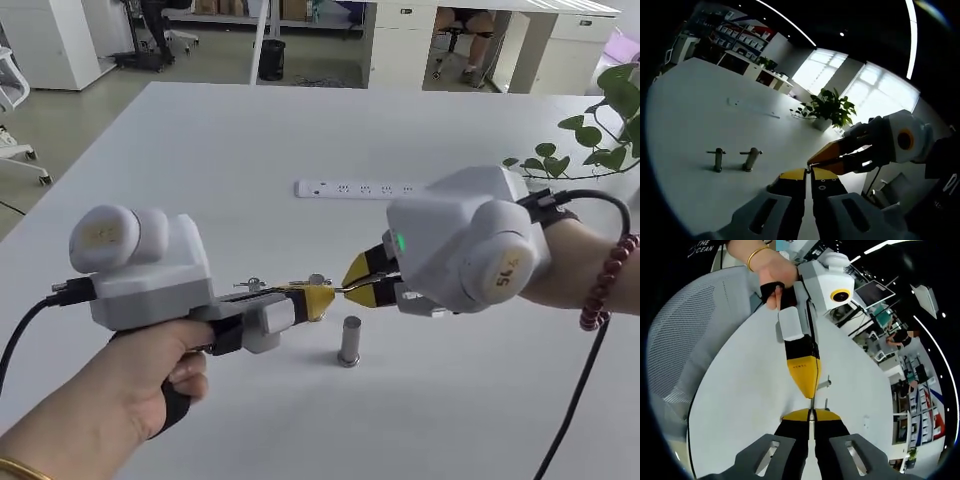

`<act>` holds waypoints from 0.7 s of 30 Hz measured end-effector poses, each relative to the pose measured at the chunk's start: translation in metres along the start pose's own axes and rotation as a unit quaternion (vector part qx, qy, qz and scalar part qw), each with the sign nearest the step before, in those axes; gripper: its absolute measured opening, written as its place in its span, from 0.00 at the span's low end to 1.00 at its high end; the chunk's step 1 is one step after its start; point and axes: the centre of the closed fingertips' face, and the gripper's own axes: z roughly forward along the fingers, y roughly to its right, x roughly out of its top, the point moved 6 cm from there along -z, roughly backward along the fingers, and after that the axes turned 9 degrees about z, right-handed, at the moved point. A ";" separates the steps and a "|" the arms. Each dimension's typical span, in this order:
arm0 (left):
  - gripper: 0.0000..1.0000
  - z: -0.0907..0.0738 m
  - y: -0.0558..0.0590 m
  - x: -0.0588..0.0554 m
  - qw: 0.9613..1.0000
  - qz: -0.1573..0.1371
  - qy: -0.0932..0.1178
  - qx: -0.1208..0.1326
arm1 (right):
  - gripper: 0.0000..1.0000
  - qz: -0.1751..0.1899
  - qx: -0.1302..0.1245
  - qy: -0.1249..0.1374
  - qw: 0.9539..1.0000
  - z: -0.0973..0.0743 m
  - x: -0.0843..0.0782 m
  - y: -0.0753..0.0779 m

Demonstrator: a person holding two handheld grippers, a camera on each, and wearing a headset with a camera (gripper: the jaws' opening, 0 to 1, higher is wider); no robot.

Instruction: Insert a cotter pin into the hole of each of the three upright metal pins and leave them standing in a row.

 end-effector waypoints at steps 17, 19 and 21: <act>0.00 -0.003 -0.001 -0.003 1.000 -0.028 -0.004 -0.007 | 0.00 0.015 0.007 0.006 1.000 0.001 0.001 -0.003; 0.00 -0.004 -0.001 -0.003 1.000 -0.030 -0.002 -0.007 | 0.00 0.020 0.006 0.008 1.000 0.002 0.001 -0.003; 0.00 -0.002 0.000 -0.004 0.999 -0.029 -0.004 -0.013 | 0.00 0.024 0.006 0.006 1.000 0.002 -0.001 -0.003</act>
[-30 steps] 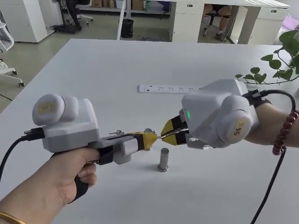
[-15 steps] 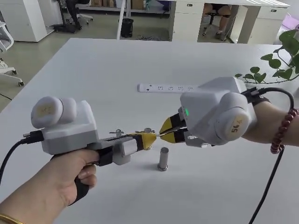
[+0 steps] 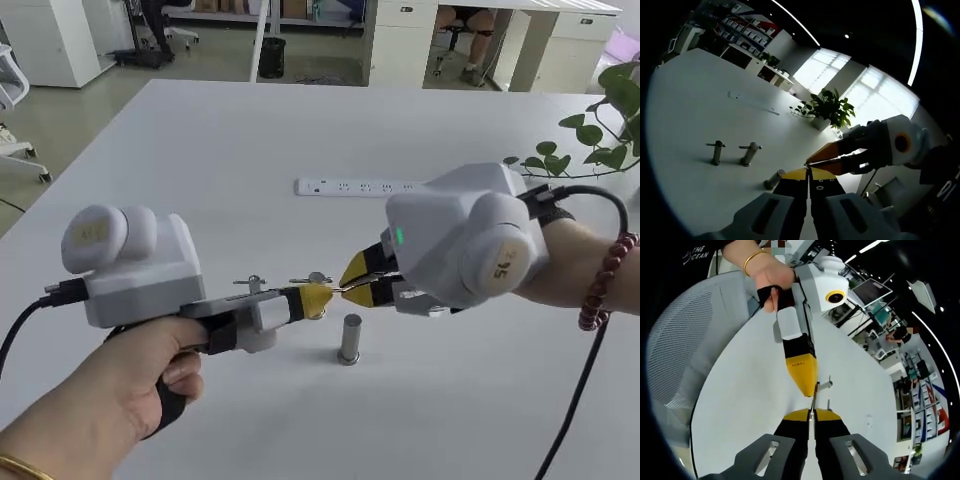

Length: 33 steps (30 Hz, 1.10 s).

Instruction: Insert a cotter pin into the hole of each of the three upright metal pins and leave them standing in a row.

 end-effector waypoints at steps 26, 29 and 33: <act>0.07 -0.007 -0.006 0.003 1.000 0.013 0.017 0.006 | 0.00 -0.010 -0.016 -0.003 1.000 0.001 -0.003 0.002; 0.06 -0.006 -0.007 0.005 1.000 0.004 0.022 0.006 | 0.00 -0.013 -0.019 -0.002 1.000 0.001 -0.002 0.001; 0.04 -0.005 -0.006 0.004 1.000 0.003 0.020 0.007 | 0.00 -0.012 -0.018 -0.001 1.000 0.001 -0.002 0.001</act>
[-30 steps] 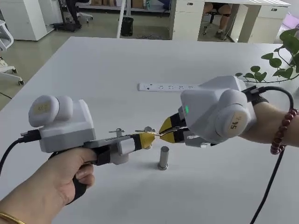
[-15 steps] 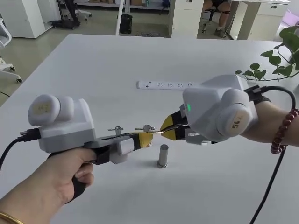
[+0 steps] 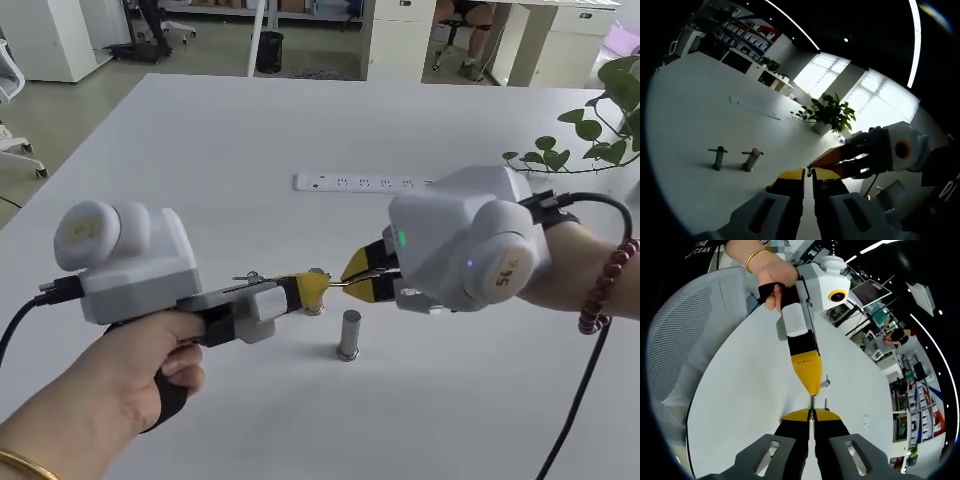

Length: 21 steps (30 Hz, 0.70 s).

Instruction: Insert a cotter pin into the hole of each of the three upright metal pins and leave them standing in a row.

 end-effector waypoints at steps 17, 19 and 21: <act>0.01 0.003 0.000 -0.002 1.000 -0.012 -0.004 -0.002 | 0.00 0.003 0.000 0.001 1.000 0.001 0.001 -0.003; 0.01 0.003 0.001 -0.003 1.000 -0.011 -0.007 -0.002 | 0.00 0.004 0.001 -0.001 1.000 0.001 0.001 -0.004; 0.01 0.004 0.001 -0.003 1.000 -0.003 -0.006 -0.001 | 0.00 0.009 0.001 -0.001 1.000 0.002 0.000 -0.004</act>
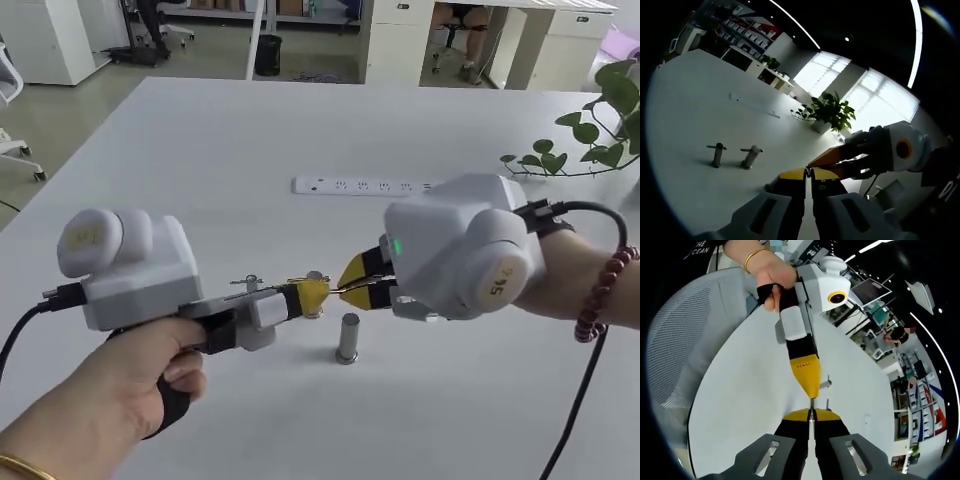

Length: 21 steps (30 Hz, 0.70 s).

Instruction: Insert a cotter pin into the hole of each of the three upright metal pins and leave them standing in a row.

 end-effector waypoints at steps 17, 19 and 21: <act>0.01 0.002 -0.001 0.003 1.000 0.010 0.004 -0.002 | 0.01 0.109 0.014 0.017 0.994 0.002 -0.014 -0.002; 0.01 0.002 -0.002 0.002 1.000 0.011 0.001 -0.003 | 0.02 0.131 0.016 0.024 0.991 0.002 -0.016 -0.002; 0.00 0.002 -0.003 0.001 1.000 0.016 -0.002 -0.003 | 0.03 0.158 0.026 0.032 0.987 0.002 -0.017 -0.004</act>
